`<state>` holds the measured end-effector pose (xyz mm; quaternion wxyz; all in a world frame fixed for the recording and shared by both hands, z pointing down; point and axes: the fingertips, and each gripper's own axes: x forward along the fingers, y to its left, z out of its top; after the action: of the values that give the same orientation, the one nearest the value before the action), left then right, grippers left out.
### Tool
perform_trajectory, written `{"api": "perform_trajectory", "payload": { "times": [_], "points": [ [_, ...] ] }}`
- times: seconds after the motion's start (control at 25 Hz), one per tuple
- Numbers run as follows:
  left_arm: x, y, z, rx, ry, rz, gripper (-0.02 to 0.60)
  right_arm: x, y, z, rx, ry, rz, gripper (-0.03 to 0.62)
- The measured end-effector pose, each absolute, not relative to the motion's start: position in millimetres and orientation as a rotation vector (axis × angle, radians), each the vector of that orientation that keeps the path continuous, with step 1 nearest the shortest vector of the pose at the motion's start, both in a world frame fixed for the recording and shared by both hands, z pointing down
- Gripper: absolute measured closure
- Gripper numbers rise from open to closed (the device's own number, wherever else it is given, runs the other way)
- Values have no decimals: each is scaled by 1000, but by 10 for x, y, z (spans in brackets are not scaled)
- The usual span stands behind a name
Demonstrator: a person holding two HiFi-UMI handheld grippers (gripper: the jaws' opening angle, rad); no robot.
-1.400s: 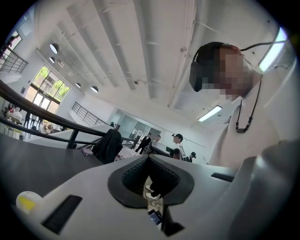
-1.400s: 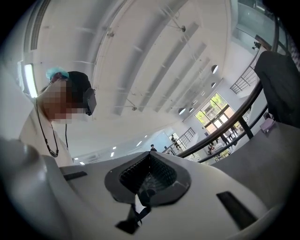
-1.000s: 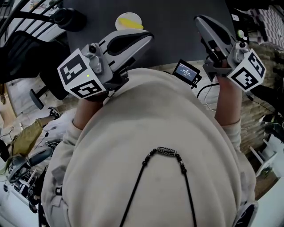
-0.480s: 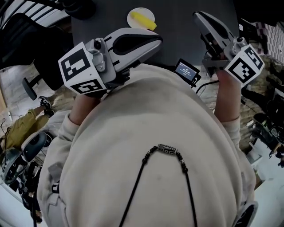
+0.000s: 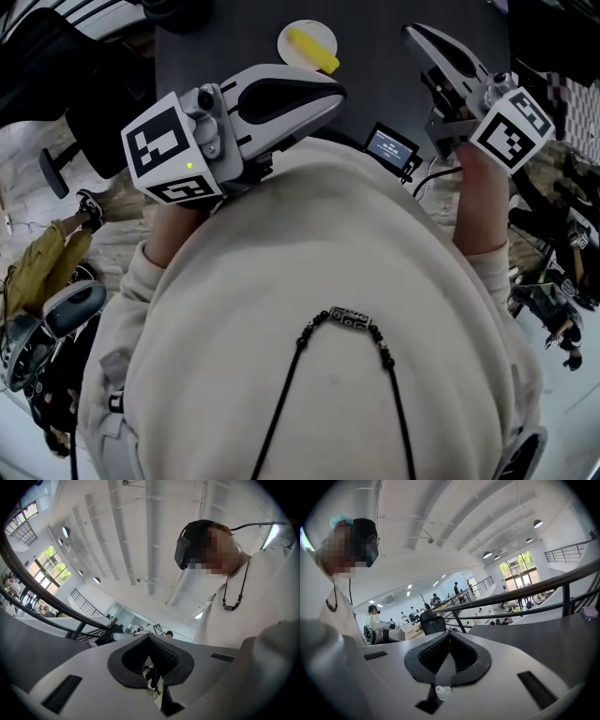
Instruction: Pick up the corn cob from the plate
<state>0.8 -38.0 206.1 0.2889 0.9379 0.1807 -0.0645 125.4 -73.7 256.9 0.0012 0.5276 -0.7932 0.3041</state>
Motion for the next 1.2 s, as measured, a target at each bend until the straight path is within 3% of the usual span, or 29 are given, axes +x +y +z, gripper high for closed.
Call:
{"api": "perform_trajectory", "payload": {
  "times": [0.28, 1.2],
  "points": [
    [-234, -66, 1749, 2542, 397, -160, 581, 1015, -557, 2280, 1581, -2546, 941, 577],
    [-142, -314, 2148, 2527, 29, 9, 581, 1032, -541, 2609, 1445, -2572, 978, 577]
  ]
}}
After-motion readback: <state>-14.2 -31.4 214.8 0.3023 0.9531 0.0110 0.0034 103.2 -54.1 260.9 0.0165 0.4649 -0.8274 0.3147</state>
